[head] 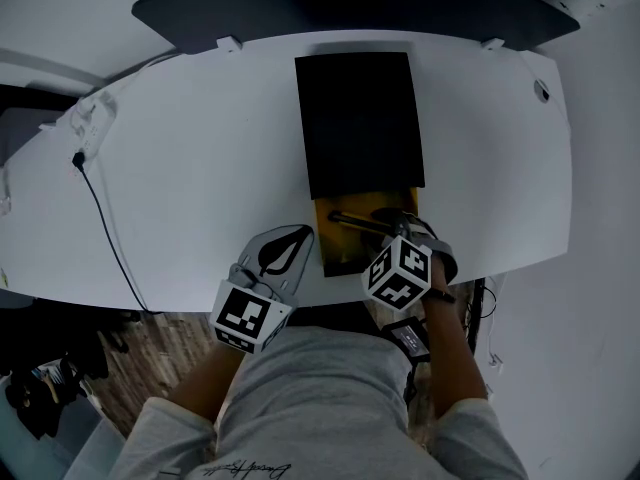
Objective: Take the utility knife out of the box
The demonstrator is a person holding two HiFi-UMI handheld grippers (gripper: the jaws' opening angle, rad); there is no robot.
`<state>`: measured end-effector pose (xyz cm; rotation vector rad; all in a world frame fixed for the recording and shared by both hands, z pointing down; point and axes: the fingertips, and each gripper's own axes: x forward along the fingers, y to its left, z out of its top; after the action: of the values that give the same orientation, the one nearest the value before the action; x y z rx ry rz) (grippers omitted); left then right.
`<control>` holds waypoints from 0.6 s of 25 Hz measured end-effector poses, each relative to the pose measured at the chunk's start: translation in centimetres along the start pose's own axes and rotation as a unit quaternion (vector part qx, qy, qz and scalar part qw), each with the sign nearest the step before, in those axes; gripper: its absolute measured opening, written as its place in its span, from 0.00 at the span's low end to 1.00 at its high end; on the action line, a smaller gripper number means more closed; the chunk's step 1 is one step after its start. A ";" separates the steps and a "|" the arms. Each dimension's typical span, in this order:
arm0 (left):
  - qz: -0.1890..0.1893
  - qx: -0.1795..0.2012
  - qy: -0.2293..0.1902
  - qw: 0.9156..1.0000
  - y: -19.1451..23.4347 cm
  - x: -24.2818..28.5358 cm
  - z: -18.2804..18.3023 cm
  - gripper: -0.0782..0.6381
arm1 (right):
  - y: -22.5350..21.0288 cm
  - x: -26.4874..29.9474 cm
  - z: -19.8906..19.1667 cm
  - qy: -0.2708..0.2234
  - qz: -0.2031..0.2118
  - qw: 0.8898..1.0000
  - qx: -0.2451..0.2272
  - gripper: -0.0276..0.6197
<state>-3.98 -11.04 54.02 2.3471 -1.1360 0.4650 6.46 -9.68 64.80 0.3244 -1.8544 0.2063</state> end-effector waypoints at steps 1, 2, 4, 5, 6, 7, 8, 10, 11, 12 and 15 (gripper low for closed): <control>0.001 -0.001 0.000 1.000 0.1 0.0 -0.1 0.11 | 0.0 0.2 0.0 0.004 0.001 1.000 -0.005 0.30; 0.002 -0.002 0.001 1.000 0.2 0.0 -0.2 0.11 | 0.0 0.4 0.0 0.006 0.002 1.000 -0.009 0.30; 0.002 -0.005 0.002 1.000 0.2 0.1 -0.3 0.11 | 0.0 0.6 -0.1 0.009 0.004 1.000 -0.015 0.30; 0.002 -0.006 0.002 1.000 0.2 0.1 -0.4 0.11 | -0.1 0.7 -0.1 0.010 0.004 1.000 -0.016 0.30; 0.002 -0.007 0.003 1.000 0.3 0.1 -0.5 0.11 | -0.1 0.8 -0.1 0.011 0.006 1.000 -0.017 0.30; 0.002 -0.008 0.003 1.000 0.3 0.1 -0.6 0.11 | -0.1 0.9 -0.1 0.013 0.009 1.000 -0.018 0.30; 0.003 -0.008 0.004 1.000 0.4 0.1 -0.6 0.11 | 0.0 1.0 -0.1 0.016 0.012 1.000 -0.021 0.30; 0.004 -0.009 0.006 1.000 0.5 0.1 -0.8 0.11 | 0.1 1.2 -0.2 0.019 0.017 0.999 -0.025 0.30; 0.005 -0.009 0.008 1.000 0.5 0.0 -0.9 0.11 | 0.2 1.3 -0.2 0.020 0.019 0.999 -0.026 0.30; 0.005 -0.010 0.009 1.000 0.5 0.1 -0.9 0.11 | 0.2 1.3 -0.2 0.021 0.021 0.999 -0.027 0.30; 0.006 -0.011 0.003 1.000 0.6 0.2 -0.6 0.11 | 0.1 1.3 -0.2 0.023 0.025 0.999 -0.029 0.30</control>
<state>-4.37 -11.11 54.78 2.3185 -1.1470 0.4616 6.23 -9.69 66.10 0.2311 -1.8200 0.1936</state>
